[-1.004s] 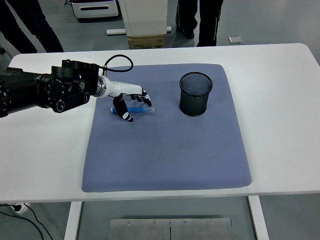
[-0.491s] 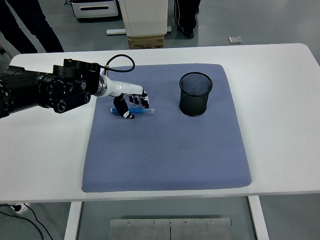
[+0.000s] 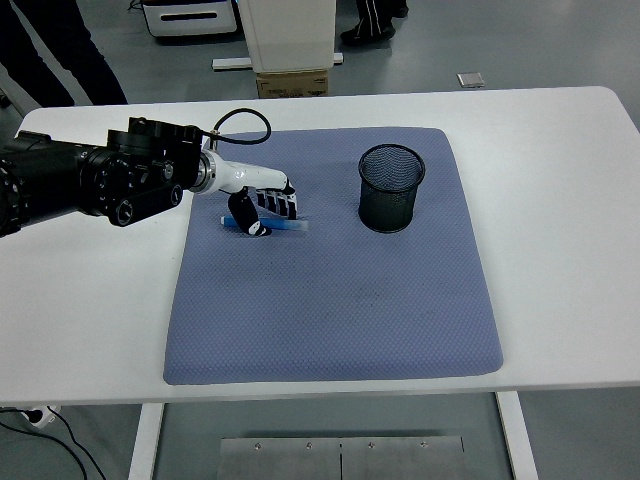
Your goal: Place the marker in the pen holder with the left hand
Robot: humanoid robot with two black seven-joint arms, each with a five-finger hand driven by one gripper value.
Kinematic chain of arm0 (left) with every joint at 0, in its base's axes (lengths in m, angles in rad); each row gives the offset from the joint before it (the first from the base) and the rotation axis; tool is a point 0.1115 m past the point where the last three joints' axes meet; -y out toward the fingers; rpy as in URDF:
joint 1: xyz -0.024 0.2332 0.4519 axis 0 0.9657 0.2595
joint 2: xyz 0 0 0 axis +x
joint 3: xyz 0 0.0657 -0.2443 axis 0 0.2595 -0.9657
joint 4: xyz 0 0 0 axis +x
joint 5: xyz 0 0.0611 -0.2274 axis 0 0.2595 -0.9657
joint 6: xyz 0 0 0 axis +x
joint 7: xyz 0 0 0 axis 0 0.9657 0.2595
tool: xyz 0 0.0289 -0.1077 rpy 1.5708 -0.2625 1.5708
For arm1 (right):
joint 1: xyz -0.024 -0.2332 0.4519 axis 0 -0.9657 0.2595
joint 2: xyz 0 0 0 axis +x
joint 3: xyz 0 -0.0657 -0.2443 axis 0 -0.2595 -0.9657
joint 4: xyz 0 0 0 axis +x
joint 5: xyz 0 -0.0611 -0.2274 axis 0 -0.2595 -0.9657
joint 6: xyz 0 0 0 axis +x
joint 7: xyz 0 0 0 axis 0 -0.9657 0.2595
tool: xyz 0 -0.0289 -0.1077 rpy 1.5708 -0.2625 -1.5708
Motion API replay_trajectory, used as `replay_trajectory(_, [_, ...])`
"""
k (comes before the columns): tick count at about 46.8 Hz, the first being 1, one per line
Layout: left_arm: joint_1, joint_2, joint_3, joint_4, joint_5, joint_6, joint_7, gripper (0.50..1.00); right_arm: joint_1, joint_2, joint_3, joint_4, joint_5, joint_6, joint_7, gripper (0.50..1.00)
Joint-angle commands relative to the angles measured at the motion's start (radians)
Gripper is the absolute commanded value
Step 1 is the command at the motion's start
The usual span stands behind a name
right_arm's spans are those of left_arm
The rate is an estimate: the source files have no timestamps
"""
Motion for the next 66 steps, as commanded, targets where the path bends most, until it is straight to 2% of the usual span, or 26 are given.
replay_trajectory(1, [0.000,-0.001,0.000,0.000,0.000,0.000,0.000,0.622,0.000,0.000,0.000,0.000,0.000,0.000,0.000,1.000])
replay_trajectory(14, [0.000,-0.001,0.000,0.000,0.000,0.000,0.000,0.604,0.000,0.000,0.000,0.000,0.000,0.000,0.000,1.000])
replay_trajectory(15, [0.000,-0.001,0.000,0.000,0.003,0.000,0.000,0.587,0.000,0.000,0.000,0.000,0.000,0.000,0.000,1.000])
replay_trajectory(30, [0.002,-0.001,0.000,0.000,0.016,0.000,0.000,0.519,0.000,0.000,0.000,0.000,0.000,0.000,0.000,1.000])
replay_trajectory(66, [0.000,0.001,-0.044,0.038,-0.003,0.012,-0.002,0.522,0.000,0.000,0.000,0.000,0.000,0.000,0.000,1.000])
